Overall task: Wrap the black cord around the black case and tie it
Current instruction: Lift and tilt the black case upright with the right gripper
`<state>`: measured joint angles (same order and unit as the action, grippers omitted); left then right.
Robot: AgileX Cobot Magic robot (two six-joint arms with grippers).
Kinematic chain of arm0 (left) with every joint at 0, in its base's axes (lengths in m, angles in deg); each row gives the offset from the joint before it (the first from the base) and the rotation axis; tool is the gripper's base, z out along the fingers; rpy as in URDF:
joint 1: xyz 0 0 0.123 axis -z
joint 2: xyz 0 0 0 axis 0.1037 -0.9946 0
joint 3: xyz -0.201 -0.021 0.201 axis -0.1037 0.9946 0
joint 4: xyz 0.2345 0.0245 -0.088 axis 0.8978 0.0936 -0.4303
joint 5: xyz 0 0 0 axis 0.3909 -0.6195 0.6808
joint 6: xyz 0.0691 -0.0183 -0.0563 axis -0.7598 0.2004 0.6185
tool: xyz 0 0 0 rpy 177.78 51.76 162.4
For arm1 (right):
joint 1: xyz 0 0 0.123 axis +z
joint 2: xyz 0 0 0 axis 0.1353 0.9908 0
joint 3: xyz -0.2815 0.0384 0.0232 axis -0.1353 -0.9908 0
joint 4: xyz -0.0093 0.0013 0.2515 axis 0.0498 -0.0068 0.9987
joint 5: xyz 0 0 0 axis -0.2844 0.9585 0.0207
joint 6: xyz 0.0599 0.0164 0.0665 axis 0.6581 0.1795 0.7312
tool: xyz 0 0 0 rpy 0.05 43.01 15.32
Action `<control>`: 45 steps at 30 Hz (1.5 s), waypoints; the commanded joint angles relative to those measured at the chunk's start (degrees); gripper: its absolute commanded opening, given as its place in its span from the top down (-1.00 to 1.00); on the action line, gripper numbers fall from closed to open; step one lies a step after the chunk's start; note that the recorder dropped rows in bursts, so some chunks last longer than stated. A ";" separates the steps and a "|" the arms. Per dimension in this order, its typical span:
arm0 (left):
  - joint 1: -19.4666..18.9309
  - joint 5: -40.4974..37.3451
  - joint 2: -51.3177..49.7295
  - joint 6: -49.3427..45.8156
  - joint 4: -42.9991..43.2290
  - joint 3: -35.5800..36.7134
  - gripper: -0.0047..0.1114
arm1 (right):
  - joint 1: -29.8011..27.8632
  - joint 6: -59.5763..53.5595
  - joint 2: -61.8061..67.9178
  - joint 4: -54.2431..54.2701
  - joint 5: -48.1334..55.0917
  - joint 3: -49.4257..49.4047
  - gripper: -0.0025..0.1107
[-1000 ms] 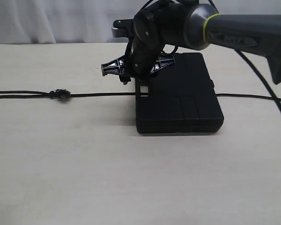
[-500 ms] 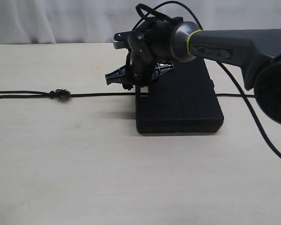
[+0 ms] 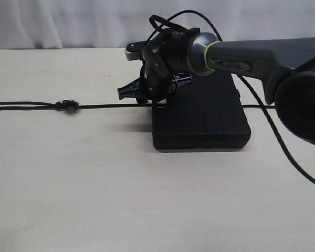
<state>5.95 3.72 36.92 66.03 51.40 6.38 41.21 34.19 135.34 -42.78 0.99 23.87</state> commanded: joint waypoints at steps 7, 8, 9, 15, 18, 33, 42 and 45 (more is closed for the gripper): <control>0.10 0.39 0.13 0.35 -0.11 0.19 0.92 | 0.05 0.84 0.21 -0.60 0.02 0.37 0.10; 0.10 0.39 0.13 0.35 -0.11 0.19 0.92 | 0.05 1.10 0.33 -0.60 0.28 0.37 0.10; 0.10 0.39 0.13 0.35 -0.11 0.19 0.92 | 0.05 1.10 0.61 -0.60 0.43 0.37 0.10; 0.10 0.39 0.13 0.35 0.05 0.19 0.92 | 0.05 1.55 1.05 -0.60 0.00 0.37 0.10; 0.10 0.39 0.13 0.35 0.05 0.19 0.92 | 0.05 1.55 0.96 -0.60 -0.46 0.37 0.10; 0.10 0.39 0.13 0.35 0.05 0.19 0.92 | -0.04 1.55 0.96 -3.06 -0.69 0.37 0.76; 0.10 0.39 0.13 0.35 0.05 0.19 0.92 | -0.04 1.55 0.23 -3.06 0.83 0.37 0.89; 0.10 0.39 0.13 0.35 0.05 0.19 0.92 | -0.04 1.55 -1.92 -3.06 2.49 0.37 0.89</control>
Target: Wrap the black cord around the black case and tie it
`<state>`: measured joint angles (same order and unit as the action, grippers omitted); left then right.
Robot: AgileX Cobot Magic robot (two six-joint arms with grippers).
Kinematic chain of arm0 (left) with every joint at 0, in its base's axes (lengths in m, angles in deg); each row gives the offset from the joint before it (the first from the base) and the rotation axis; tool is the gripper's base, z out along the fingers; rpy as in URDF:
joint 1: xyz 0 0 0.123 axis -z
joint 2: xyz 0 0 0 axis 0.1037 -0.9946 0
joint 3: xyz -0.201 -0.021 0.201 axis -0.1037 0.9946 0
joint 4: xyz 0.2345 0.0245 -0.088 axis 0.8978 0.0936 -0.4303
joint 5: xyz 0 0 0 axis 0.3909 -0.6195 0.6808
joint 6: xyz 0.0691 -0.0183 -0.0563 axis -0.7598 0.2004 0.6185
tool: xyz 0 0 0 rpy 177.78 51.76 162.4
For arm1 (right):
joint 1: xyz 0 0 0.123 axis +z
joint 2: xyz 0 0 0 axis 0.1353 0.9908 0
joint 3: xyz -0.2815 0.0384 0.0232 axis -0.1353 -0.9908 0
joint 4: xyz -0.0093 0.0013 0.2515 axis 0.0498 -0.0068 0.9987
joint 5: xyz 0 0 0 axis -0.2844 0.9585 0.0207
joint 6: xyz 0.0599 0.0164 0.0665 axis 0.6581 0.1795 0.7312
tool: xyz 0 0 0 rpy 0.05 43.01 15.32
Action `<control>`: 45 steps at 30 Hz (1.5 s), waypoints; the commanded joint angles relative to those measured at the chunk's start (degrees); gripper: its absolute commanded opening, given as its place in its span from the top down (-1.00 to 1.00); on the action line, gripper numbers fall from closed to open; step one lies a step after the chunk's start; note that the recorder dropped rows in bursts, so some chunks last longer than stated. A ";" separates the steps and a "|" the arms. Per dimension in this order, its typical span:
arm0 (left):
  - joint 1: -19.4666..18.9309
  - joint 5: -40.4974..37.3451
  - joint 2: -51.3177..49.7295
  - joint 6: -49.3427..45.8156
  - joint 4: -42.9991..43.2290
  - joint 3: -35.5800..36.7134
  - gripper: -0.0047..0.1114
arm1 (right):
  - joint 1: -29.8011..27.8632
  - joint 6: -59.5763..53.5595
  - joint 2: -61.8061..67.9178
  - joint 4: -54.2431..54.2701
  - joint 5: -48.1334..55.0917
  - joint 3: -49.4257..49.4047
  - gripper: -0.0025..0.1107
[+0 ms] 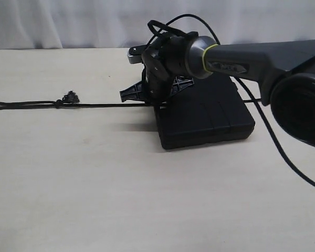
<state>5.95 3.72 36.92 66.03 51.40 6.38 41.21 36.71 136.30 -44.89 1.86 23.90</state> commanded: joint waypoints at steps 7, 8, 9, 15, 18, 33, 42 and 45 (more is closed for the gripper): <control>0.10 0.39 0.13 0.35 -0.05 0.19 0.92 | -0.04 -3.48 -11.76 0.00 7.00 0.34 0.89; 0.10 0.39 0.13 0.35 -0.05 0.19 0.92 | -0.06 -4.56 -12.87 1.00 7.09 0.34 0.89; 0.10 0.39 0.13 0.35 -0.05 0.19 0.92 | -0.30 -4.82 -14.30 2.39 7.09 0.34 0.89; 0.10 0.39 0.13 0.35 -0.05 0.19 0.92 | -4.06 -10.45 -20.80 14.02 7.97 0.34 0.89; 0.10 0.39 0.13 0.35 -0.05 0.19 0.92 | -8.55 -19.96 -22.71 31.14 8.55 0.34 0.89; 0.10 0.39 0.13 0.35 -0.05 0.19 0.92 | -18.22 -32.82 -23.54 46.99 8.20 -8.58 0.89; 0.10 0.39 0.13 0.35 -0.05 0.19 0.92 | -18.22 -32.92 -23.34 39.15 6.89 -8.58 0.66; 0.10 0.39 0.13 0.35 -0.05 0.19 0.92 | -18.22 -32.92 -23.12 38.48 7.02 -8.58 0.51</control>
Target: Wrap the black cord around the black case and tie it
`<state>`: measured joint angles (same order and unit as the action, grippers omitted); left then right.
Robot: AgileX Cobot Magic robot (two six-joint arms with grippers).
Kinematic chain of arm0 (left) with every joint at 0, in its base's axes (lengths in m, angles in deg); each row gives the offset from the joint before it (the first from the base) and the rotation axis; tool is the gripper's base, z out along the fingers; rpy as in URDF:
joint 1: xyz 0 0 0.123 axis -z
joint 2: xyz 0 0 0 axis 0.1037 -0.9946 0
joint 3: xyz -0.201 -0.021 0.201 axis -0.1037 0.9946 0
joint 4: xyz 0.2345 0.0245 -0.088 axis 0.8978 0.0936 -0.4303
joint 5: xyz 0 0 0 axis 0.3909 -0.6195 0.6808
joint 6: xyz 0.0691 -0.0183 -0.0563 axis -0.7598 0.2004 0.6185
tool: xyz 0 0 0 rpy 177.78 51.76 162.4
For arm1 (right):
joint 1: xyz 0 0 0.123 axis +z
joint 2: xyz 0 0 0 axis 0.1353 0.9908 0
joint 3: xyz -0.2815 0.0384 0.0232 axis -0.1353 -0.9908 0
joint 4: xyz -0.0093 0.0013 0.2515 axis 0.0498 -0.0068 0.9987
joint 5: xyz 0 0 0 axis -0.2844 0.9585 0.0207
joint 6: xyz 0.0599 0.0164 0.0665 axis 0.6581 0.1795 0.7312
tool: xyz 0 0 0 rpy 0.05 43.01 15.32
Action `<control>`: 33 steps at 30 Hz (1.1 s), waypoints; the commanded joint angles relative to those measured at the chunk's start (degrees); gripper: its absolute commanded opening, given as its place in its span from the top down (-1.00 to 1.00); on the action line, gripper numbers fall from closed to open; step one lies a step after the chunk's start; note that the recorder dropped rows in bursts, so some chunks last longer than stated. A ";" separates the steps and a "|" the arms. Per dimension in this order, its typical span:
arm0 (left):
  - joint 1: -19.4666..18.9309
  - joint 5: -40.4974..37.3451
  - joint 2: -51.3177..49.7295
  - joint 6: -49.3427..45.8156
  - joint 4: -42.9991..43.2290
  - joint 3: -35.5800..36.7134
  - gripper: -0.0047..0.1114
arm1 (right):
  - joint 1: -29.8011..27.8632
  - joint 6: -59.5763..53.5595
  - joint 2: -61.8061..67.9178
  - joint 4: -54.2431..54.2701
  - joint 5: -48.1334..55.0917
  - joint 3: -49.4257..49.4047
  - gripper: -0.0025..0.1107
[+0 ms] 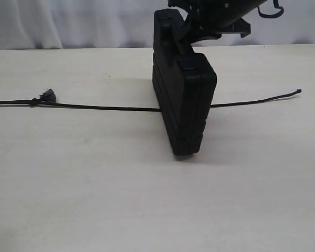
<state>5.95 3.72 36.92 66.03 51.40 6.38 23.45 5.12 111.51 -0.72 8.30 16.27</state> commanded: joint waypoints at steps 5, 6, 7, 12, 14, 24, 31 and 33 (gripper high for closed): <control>0.10 0.39 0.13 0.35 -0.05 0.19 0.92 | -0.33 -4.23 1.75 -5.68 0.80 -0.95 0.37; 0.10 0.39 0.13 0.35 -0.05 0.19 0.92 | -0.33 -4.72 1.75 -5.68 0.93 -0.95 0.38; 0.10 0.39 0.13 0.35 -0.05 0.19 0.92 | -0.33 -4.98 1.81 -5.68 1.31 -0.95 0.38; 0.10 0.39 0.13 0.35 -0.05 0.19 0.92 | -0.33 -5.15 2.95 -6.76 2.83 -0.95 0.38; 0.10 0.39 0.13 0.35 -0.05 0.19 0.92 | -0.33 -5.15 3.75 -6.76 3.00 -0.95 0.38; 0.10 0.39 0.13 0.35 -0.05 0.19 0.92 | -0.21 -3.43 4.07 -11.69 2.71 -0.95 0.38; 0.10 0.39 0.13 0.35 -0.05 0.19 0.92 | -0.21 -5.47 4.07 -10.40 3.22 -0.95 0.38; 0.10 0.39 0.13 0.35 -0.05 0.19 0.92 | -0.21 -6.05 4.07 -9.86 3.32 -0.95 0.36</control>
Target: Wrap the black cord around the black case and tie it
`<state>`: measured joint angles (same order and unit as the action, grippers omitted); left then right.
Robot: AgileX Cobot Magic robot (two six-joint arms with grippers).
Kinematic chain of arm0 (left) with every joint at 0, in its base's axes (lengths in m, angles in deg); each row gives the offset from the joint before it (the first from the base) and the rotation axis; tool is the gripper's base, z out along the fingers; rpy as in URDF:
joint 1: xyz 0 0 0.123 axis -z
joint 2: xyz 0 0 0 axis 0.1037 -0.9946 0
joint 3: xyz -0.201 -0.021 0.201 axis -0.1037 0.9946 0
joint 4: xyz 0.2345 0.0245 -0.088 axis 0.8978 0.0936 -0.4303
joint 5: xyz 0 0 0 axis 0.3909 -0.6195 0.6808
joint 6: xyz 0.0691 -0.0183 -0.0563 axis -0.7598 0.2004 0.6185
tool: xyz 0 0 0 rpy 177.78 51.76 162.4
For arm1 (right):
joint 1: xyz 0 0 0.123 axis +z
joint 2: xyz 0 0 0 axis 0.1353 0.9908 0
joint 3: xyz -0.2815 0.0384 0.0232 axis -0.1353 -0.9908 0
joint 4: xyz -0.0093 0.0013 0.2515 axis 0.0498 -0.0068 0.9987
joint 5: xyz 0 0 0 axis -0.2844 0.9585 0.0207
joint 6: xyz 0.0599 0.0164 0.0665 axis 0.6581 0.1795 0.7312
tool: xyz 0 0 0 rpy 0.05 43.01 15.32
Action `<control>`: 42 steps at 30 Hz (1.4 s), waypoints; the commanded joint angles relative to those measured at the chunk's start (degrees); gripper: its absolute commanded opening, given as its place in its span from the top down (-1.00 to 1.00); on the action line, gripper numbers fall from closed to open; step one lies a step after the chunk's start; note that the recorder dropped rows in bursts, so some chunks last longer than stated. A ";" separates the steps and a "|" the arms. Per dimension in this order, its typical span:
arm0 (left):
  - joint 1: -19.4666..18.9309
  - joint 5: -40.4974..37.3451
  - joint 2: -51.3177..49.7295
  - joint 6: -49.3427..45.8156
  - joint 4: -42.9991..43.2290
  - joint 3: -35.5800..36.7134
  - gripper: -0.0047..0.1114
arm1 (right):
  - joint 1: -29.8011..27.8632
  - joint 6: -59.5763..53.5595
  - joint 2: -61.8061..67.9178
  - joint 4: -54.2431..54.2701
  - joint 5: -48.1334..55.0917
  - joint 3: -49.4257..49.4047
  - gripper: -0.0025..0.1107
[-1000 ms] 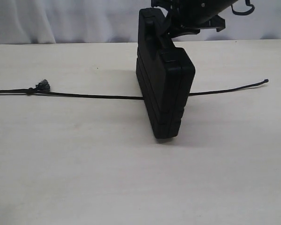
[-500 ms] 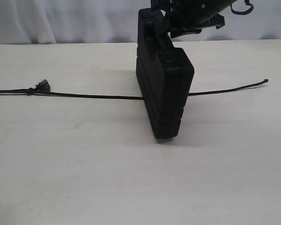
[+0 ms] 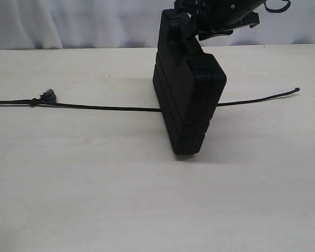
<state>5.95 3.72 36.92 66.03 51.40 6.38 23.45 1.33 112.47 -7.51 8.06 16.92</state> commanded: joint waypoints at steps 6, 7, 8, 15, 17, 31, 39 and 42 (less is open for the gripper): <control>0.10 0.39 0.13 0.35 -0.05 0.19 0.92 | -0.21 -2.35 3.11 -2.92 4.46 -1.60 0.20; 0.10 0.39 0.13 0.35 -0.05 0.19 0.92 | -0.21 -2.14 3.11 -2.92 4.50 -1.60 0.20; 0.10 0.39 0.13 0.35 -0.05 0.19 0.92 | -0.21 -2.00 3.11 -2.92 4.50 -1.60 0.20; 0.10 0.39 0.13 0.35 -0.05 0.19 0.92 | -0.21 -0.30 3.11 -2.33 2.95 -1.60 0.20; 0.10 0.39 0.13 0.35 -0.05 0.19 0.92 | -0.21 -0.04 3.11 -1.89 2.23 -1.60 0.20; 0.10 0.39 0.13 0.35 -0.05 0.19 0.92 | -0.31 1.16 3.11 -1.37 0.97 -1.60 0.20; 0.10 0.39 0.13 0.35 0.06 0.19 0.92 | -0.52 2.99 3.11 -1.71 -0.37 -1.60 0.20; 0.10 0.39 0.13 0.35 0.06 0.19 0.92 | -0.52 2.99 3.11 -1.92 -0.83 -1.60 0.20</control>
<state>5.95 3.72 36.92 66.03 51.40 6.38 23.45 4.31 112.97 -4.21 5.95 16.92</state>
